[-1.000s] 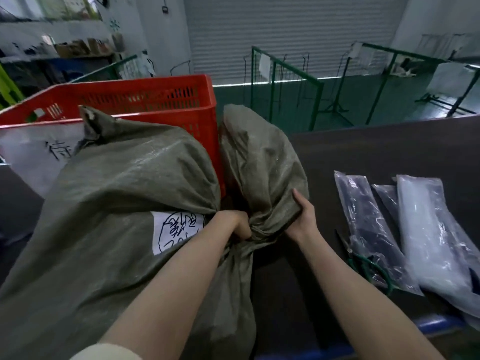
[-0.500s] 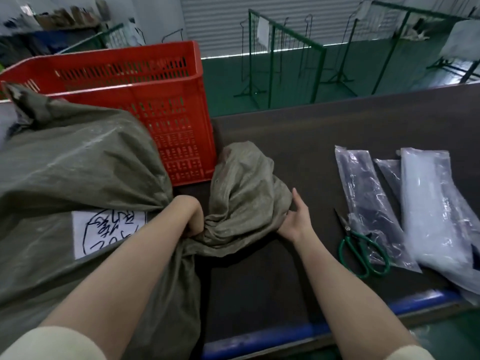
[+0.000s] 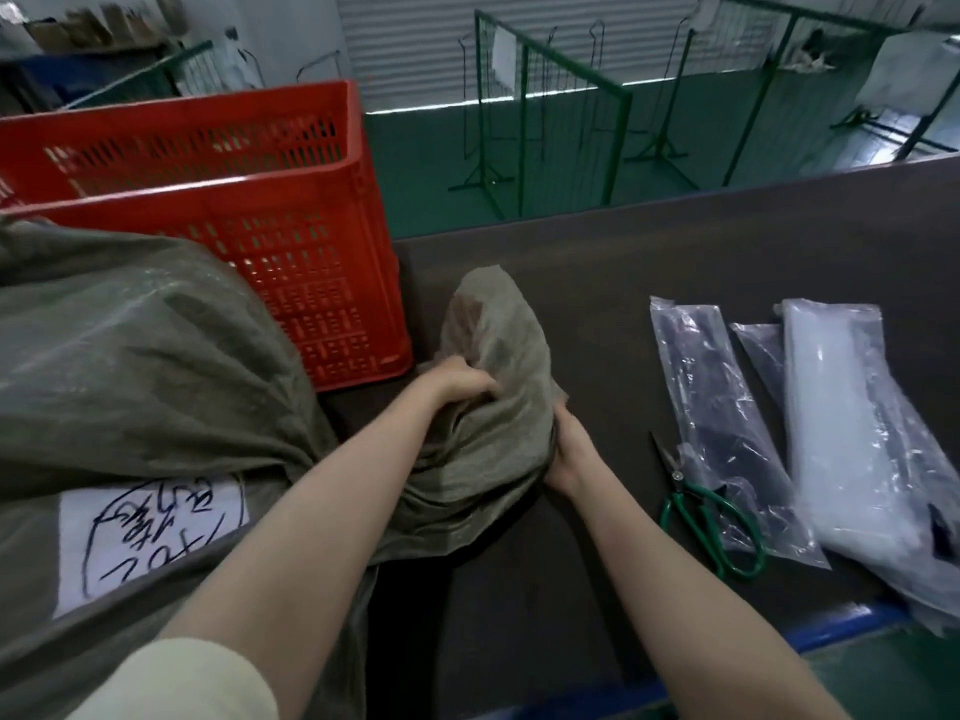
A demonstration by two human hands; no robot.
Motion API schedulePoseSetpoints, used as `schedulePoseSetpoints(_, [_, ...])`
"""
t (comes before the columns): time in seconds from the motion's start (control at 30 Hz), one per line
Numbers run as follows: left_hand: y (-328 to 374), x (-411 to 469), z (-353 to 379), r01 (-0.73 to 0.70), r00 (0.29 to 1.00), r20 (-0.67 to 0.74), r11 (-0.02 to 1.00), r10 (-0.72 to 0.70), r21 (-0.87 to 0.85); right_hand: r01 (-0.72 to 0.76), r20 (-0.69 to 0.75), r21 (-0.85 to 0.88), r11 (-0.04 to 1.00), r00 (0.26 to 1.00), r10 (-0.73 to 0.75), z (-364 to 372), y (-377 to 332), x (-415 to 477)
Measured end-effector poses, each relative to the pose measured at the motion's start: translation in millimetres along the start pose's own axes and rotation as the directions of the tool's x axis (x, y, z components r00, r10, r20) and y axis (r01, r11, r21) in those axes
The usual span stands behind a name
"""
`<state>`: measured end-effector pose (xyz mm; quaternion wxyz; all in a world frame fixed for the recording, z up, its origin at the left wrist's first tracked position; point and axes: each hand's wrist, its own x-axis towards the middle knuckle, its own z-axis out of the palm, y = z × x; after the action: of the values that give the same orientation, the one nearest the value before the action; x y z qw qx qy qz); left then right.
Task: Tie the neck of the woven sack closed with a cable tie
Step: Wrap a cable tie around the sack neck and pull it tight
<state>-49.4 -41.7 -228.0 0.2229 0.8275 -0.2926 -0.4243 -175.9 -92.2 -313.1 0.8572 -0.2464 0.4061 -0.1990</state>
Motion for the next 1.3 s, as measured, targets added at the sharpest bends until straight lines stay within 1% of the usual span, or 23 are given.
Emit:
schedulePoseSetpoints(0.07, [4.9, 8.7, 6.6, -0.119, 0.992, -0.072, 0.978, 0.108, -0.169, 0.097, -0.013, 0.044, 0.994, 0.995, -0.097, -6.8, -9.9, -3.5])
schedulePoseSetpoints(0.13, [9.4, 19.0, 5.6, -0.190, 0.978, -0.147, 0.910, 0.144, -0.370, 0.179, -0.002, 0.168, 0.969, 0.984, -0.181, -22.2, -20.8, -5.6])
schedulePoseSetpoints(0.17, [11.4, 24.1, 7.6, -0.211, 0.975, -0.158, 0.883, 0.158, -0.419, 0.202, 0.001, 0.205, 0.958, 0.979, -0.206, -29.6, -25.5, -6.5])
schedulePoseSetpoints(0.23, [7.9, 34.2, 17.1, -0.256, 0.966, -0.119, 0.910, 0.229, -0.326, 0.213, 0.013, 0.132, 0.968, 0.976, -0.216, -35.3, -24.9, -9.2])
schedulePoseSetpoints(0.3, [-2.4, 48.0, 38.6, -0.251, 0.968, -0.022, 0.967, 0.250, -0.033, 0.175, -0.089, -0.100, 0.979, 0.979, -0.184, -42.2, -18.1, -2.7])
schedulePoseSetpoints(0.33, [-7.0, 50.4, 50.1, -0.223, 0.974, -0.007, 0.969, 0.225, 0.106, 0.145, -0.166, -0.198, 0.969, 0.970, -0.179, -47.4, -16.8, -1.4])
schedulePoseSetpoints(0.37, [-10.5, 52.3, 58.0, -0.172, 0.983, -0.027, 0.968, 0.180, 0.180, 0.115, -0.212, -0.274, 0.955, 0.961, -0.176, -51.8, -15.9, -2.0])
schedulePoseSetpoints(0.47, [-5.6, 51.6, 65.5, -0.063, 0.984, -0.147, 0.973, 0.098, 0.223, 0.074, -0.241, -0.438, 0.896, 0.950, -0.196, -66.9, -20.1, -10.4])
schedulePoseSetpoints(0.53, [6.3, 42.9, 64.1, -0.096, 0.969, -0.217, 0.990, 0.115, 0.100, 0.105, -0.281, -0.620, 0.777, 0.895, -0.346, -72.4, -24.4, -21.4])
schedulePoseSetpoints(0.57, [14.5, 35.4, 65.5, -0.179, 0.941, -0.286, 0.984, 0.179, 0.028, 0.102, -0.309, -0.740, 0.665, 0.827, -0.470, -77.9, -26.8, -28.7])
schedulePoseSetpoints(0.6, [22.5, 27.3, 67.7, -0.297, 0.881, -0.380, 0.955, 0.280, 0.016, 0.070, -0.311, -0.843, 0.533, 0.745, -0.590, -82.8, -29.0, -36.8])
schedulePoseSetpoints(0.63, [30.3, 19.5, 71.6, -0.419, 0.781, -0.460, 0.901, 0.421, 0.114, 0.011, -0.283, -0.920, 0.391, 0.672, -0.684, -88.1, -30.6, -45.1])
schedulePoseSetpoints(0.67, [37.3, 12.6, 79.8, -0.506, 0.664, -0.479, 0.817, 0.574, 0.277, -0.076, -0.257, -0.959, 0.272, 0.631, -0.732, -96.1, -30.2, -52.4])
schedulePoseSetpoints(0.7, [43.1, 6.3, 89.6, -0.558, 0.566, -0.430, 0.711, 0.703, 0.428, -0.167, -0.241, -0.970, 0.174, 0.626, -0.742, -103.3, -28.3, -57.9])
schedulePoseSetpoints(0.77, [52.6, -0.5, 115.6, -0.644, 0.468, -0.238, 0.513, 0.851, 0.568, -0.293, -0.270, -0.952, 0.089, 0.663, -0.698, -116.9, -18.9, -67.3])
schedulePoseSetpoints(0.87, [55.2, -2.0, 158.9, -0.812, 0.369, 0.082, 0.278, 0.926, 0.514, -0.269, -0.237, -0.961, 0.062, 0.694, -0.680, -126.9, -4.9, -75.5])
schedulePoseSetpoints(0.9, [54.3, -2.8, 170.3, -0.841, 0.384, 0.171, 0.267, 0.907, 0.470, -0.231, -0.230, -0.969, 0.090, 0.700, -0.676, -129.3, -2.5, -76.7])
schedulePoseSetpoints(0.97, [50.3, -2.3, 186.4, -0.824, 0.523, 0.299, 0.382, 0.798, 0.419, -0.127, -0.250, -0.965, 0.228, 0.704, -0.665, -129.0, -1.6, -77.8])
schedulePoseSetpoints(1.03, [47.0, 3.5, 196.8, -0.745, 0.662, 0.310, 0.554, 0.683, 0.371, 0.011, -0.252, -0.930, 0.366, 0.706, -0.662, -130.1, -4.5, -80.8])
schedulePoseSetpoints(1.1, [40.7, 11.8, 200.5, -0.698, 0.715, 0.302, 0.628, 0.630, 0.344, 0.072, -0.220, -0.917, 0.393, 0.730, -0.647, -129.2, -5.5, -81.3])
schedulePoseSetpoints(1.17, [33.9, 20.7, 201.2, -0.687, 0.726, 0.357, 0.611, 0.588, 0.393, 0.083, -0.223, -0.910, 0.405, 0.727, -0.649, -130.5, -7.2, -82.3])
schedulePoseSetpoints(1.23, [28.0, 24.4, 200.5, -0.676, 0.735, 0.400, 0.548, 0.547, 0.493, 0.026, -0.283, -0.918, 0.396, 0.658, -0.698, -138.7, -13.1, -83.8])
schedulePoseSetpoints(1.3, [25.7, 25.8, 200.9, -0.658, 0.743, 0.380, 0.497, 0.550, 0.566, -0.138, -0.309, -0.948, 0.288, 0.624, -0.718, -153.4, -20.5, -84.8])
